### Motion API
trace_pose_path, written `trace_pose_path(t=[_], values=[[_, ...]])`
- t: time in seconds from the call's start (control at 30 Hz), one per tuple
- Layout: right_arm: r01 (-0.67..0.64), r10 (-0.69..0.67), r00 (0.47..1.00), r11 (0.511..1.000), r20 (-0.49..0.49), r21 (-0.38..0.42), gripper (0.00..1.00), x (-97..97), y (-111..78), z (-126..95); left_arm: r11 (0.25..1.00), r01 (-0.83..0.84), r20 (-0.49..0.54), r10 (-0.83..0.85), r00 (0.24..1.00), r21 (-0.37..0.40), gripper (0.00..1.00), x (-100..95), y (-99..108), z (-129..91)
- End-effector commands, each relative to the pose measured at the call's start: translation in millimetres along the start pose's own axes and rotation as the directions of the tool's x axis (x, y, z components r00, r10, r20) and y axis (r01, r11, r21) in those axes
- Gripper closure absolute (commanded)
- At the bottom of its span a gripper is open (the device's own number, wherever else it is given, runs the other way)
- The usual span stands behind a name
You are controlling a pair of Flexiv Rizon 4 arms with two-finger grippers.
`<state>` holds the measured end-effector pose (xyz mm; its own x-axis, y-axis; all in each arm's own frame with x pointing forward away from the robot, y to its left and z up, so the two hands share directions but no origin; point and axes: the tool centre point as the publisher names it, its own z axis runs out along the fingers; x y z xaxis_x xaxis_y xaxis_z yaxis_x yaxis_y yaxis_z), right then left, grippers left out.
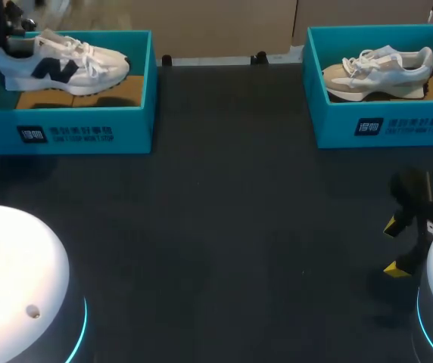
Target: Take the shoe out of the shoebox, open the shoe tongue, remove and reinsert the insole, then place the shoe into the shoebox
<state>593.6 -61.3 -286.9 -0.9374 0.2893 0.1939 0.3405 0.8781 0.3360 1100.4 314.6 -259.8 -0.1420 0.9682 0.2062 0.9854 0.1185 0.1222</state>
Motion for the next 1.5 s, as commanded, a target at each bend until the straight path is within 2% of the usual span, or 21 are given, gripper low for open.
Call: trace_pose_path(t=[0.03,0.17,0.37,0.57,0.63,0.8,0.9,1.2,1.5], values=[[0.0,0.0,1.0,1.0,0.003,0.001,0.0,1.8,-0.6,0,1.0,0.005,0.003,-0.005,1.0,0.016,1.0,-2.4,10,1],[0.0,0.0,1.0,1.0,0.003,0.001,0.0,1.8,-0.6,0,1.0,0.011,0.008,-0.011,1.0,0.024,1.0,-4.0,19,4],[0.0,0.0,1.0,1.0,0.003,0.001,0.0,1.8,-0.6,0,1.0,-0.007,-0.008,0.007,1.0,0.029,1.0,-8.4,18,16],[0.0,0.0,1.0,1.0,0.003,0.001,0.0,1.8,-0.6,0,0.999,-0.012,-0.003,0.012,1.0,0.045,1.0,-8.2,6,26],[0.0,0.0,1.0,1.0,0.003,0.001,0.0,1.8,-0.6,0,0.999,-0.009,0.029,0.007,1.0,0.053,1.0,-4.7,-1,22],[0.0,0.0,1.0,1.0,0.003,0.001,0.0,1.8,-0.6,0,0.999,-0.021,0.026,0.02,0.999,0.029,1.0,-4.8,-19,26],[0.0,0.0,1.0,1.0,0.003,0.001,0.0,1.8,-0.6,0,0.999,-0.026,0.029,0.025,0.999,0.044,1.0,-4.9,-27,29],[0.0,0.0,1.0,1.0,0.003,0.001,0.0,1.8,-0.6,0,0.998,-0.02,0.031,0.018,0.999,0.056,1.0,-4.9,-34,38],[0.0,0.0,1.0,1.0,0.003,0.001,0.0,1.8,-0.6,0,0.997,-0.024,0.019,0.022,1.0,0.069,1.0,-10.8,-37,59]])
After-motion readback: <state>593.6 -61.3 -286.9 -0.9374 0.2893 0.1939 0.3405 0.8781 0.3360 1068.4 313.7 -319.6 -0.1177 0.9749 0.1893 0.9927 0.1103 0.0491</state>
